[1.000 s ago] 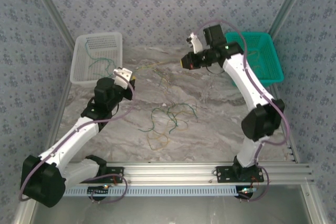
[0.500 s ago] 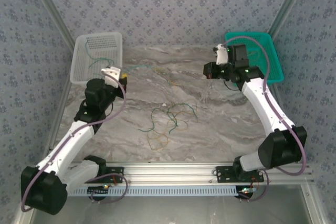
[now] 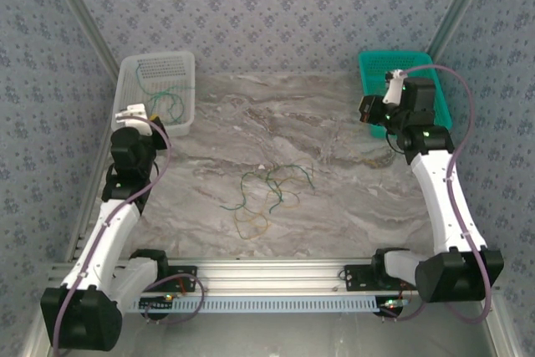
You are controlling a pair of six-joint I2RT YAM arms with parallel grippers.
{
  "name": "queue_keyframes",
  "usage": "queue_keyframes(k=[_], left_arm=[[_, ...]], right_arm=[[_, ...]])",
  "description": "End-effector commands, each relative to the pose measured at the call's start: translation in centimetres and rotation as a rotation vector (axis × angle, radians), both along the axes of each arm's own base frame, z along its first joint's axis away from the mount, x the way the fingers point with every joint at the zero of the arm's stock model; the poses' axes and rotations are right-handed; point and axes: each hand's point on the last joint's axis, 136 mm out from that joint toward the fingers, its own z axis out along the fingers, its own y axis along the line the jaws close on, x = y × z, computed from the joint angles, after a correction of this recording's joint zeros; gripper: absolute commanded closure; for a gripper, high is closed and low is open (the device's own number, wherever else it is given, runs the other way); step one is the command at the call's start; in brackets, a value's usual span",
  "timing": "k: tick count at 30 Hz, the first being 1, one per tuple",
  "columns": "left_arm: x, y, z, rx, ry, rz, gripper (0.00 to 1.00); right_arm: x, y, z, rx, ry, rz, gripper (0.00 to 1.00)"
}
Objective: Untangle the cables
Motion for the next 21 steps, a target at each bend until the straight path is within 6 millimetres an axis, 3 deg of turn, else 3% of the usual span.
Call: queue_keyframes(k=[1, 5, 10, 13, 21], left_arm=[[-0.1, 0.3, 1.8, -0.065, -0.03, 0.017, 1.0], [0.3, 1.7, 2.2, -0.04, -0.026, 0.098, 1.0], [2.5, 4.5, 1.8, 0.019, 0.103, 0.27, 1.0], [4.6, 6.0, 0.8, 0.035, 0.185, 0.333, 1.0], [10.6, 10.2, -2.5, -0.117, 0.296, 0.369, 1.0]], right_arm=[[-0.7, -0.3, 1.9, 0.024, -0.048, -0.011, 1.0], [-1.5, -0.4, 3.2, 0.019, -0.08, -0.015, 1.0], [-2.6, -0.4, 4.4, 0.014, -0.116, -0.016, 1.0], [-3.2, -0.5, 4.9, 0.0, -0.131, -0.013, 1.0], [-4.8, -0.8, 6.2, -0.042, -0.167, -0.016, 1.0]])
